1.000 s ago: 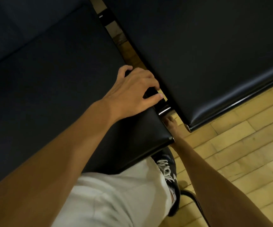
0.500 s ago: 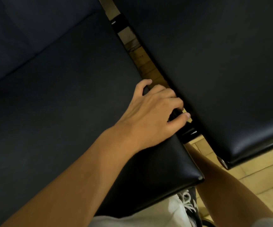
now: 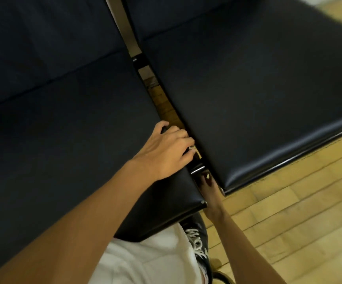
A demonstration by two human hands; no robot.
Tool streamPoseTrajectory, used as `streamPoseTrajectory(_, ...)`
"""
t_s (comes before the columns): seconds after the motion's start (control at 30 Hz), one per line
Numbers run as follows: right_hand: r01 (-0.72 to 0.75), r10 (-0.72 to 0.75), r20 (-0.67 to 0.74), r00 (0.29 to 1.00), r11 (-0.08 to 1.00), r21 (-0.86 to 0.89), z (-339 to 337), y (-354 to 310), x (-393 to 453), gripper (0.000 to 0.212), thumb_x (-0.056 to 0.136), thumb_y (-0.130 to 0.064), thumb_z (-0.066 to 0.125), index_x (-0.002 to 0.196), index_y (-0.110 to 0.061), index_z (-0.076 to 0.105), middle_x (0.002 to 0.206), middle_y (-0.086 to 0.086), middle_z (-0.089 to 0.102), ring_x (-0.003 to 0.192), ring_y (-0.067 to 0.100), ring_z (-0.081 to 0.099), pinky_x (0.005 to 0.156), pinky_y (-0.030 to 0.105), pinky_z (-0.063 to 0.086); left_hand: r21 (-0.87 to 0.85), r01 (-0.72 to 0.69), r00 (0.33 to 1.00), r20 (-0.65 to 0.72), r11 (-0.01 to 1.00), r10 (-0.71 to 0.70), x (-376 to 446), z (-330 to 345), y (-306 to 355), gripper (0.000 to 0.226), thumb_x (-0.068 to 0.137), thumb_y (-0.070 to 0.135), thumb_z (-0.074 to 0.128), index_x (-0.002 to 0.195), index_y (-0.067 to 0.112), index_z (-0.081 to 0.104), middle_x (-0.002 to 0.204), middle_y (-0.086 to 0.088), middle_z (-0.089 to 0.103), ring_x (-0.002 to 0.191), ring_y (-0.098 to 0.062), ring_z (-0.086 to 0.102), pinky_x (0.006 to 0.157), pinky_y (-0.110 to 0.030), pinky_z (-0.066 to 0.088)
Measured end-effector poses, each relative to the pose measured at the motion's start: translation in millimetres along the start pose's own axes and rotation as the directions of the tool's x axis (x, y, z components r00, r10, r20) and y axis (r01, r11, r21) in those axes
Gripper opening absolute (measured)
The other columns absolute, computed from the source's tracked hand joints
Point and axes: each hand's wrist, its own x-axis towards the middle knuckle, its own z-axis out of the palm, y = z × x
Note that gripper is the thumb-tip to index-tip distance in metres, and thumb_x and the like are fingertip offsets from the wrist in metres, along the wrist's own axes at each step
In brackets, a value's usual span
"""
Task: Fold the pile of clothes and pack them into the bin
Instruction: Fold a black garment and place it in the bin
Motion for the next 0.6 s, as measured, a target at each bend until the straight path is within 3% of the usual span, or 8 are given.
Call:
streamPoseTrajectory(0.03, 0.056, -0.056, -0.011, 0.998, 0.998, 0.03, -3.7, -3.3, -17.0, 0.072, 0.079, -0.074, 0.053, 0.133, -0.027, 0.053, 0.133, -0.002, 0.054, 0.131, 0.027, 0.049, 0.107, 0.041, 0.041, 0.026, 0.004, 1.0, 0.006, 1.0, -0.004, -4.5, -3.1, 4.6, 0.036, 0.103, 0.04, 0.037, 0.129, 0.027, 0.058, 0.123, 0.009, 0.058, 0.123, -0.01, 0.045, 0.118, -0.042, 0.012)
streamPoseTrajectory(0.1, 0.209, -0.21, -0.063, 0.976, 0.978, -0.021, -7.8, 9.6, -33.6, 0.044, 0.083, -0.074, 0.051, 0.112, -0.043, 0.061, 0.116, -0.007, 0.063, 0.112, 0.022, 0.061, 0.093, 0.04, 0.049, 0.065, 0.013, 1.0, 0.023, 0.998, -0.015, -13.9, -6.5, 11.9, 0.037, 0.103, 0.039, 0.035, 0.132, 0.027, 0.055, 0.126, 0.008, 0.057, 0.124, -0.012, 0.045, 0.117, -0.043, 0.014)
streamPoseTrajectory(0.17, 0.325, -0.331, -0.092, 0.939, 0.943, -0.071, -14.0, 10.7, -62.6, 0.03, 0.096, -0.052, 0.05, 0.115, -0.031, 0.06, 0.106, -0.004, 0.066, 0.099, 0.018, 0.062, 0.083, 0.036, 0.049, 0.074, 0.007, 0.999, 0.034, 0.997, -0.009, -27.4, -10.4, 23.7, 0.035, 0.103, 0.039, 0.035, 0.13, 0.027, 0.055, 0.126, 0.008, 0.056, 0.125, -0.013, 0.045, 0.116, -0.043, 0.016)
streamPoseTrajectory(0.23, 0.387, -0.389, -0.091, 0.917, 0.921, -0.045, -19.6, 3.7, -97.1, 0.02, 0.102, -0.034, 0.048, 0.116, -0.023, 0.058, 0.108, -0.003, 0.067, 0.101, 0.016, 0.064, 0.086, 0.033, 0.05, 0.024, -0.015, 1.0, 0.023, 1.0, 0.015, -43.3, -15.4, 39.3, 0.036, 0.103, 0.04, 0.038, 0.133, 0.027, 0.053, 0.132, 0.008, 0.052, 0.127, -0.012, 0.042, 0.114, -0.041, 0.021)
streamPoseTrajectory(0.37, 0.488, -0.523, -0.158, 0.838, 0.847, -0.211, -32.0, -4.3, -161.2, 0.018, 0.105, -0.025, 0.041, 0.099, -0.033, 0.056, 0.096, -0.005, 0.064, 0.09, 0.01, 0.061, 0.078, 0.017, 0.049, -0.196, -0.046, 0.999, -0.015, 0.98, 0.044, -72.6, -26.6, 68.5, 0.04, 0.097, 0.038, 0.05, 0.137, 0.03, 0.051, 0.135, 0.009, 0.052, 0.13, -0.012, 0.041, 0.11, -0.04, 0.031)
streamPoseTrajectory(0.43, 0.567, -0.588, -0.168, 0.792, 0.809, -0.155, -33.3, -16.3, -189.3, 0.018, 0.104, -0.025, 0.043, 0.1, -0.029, 0.06, 0.092, -0.003, 0.067, 0.086, 0.014, 0.065, 0.072, 0.019, 0.052, -0.323, -0.024, 0.999, 0.016, 0.946, 0.031, -89.0, -29.4, 81.5, 0.046, 0.09, 0.042, 0.057, 0.135, 0.038, 0.049, 0.13, 0.014, 0.053, 0.125, -0.013, 0.046, 0.106, -0.042, 0.038)
streamPoseTrajectory(0.53, 0.696, -0.707, -0.081, 0.703, 0.707, -0.129, -30.3, -54.8, -213.8, 0.017, 0.104, -0.025, 0.044, 0.106, -0.025, 0.062, 0.097, 0.0, 0.069, 0.093, 0.019, 0.067, 0.079, 0.035, 0.055, -0.669, 0.002, 0.995, 0.072, 0.744, 0.062, -107.5, -38.8, 101.4, 0.058, 0.08, 0.044, 0.07, 0.131, 0.048, 0.041, 0.124, 0.016, 0.056, 0.115, -0.01, 0.057, 0.095, -0.041, 0.052)
streamPoseTrajectory(0.6, 0.775, -0.784, -0.023, 0.62, 0.617, -0.134, -22.2, -87.7, -233.9, 0.016, 0.105, -0.023, 0.045, 0.107, -0.023, 0.061, 0.098, 0.003, 0.068, 0.095, 0.02, 0.066, 0.082, 0.037, 0.054, -0.873, -0.046, 0.994, -0.09, 0.485, -0.067, -126.3, -58.1, 110.7, 0.061, 0.078, 0.029, 0.08, 0.128, 0.04, 0.045, 0.118, 0.012, 0.062, 0.109, -0.006, 0.062, 0.092, -0.037, 0.055)
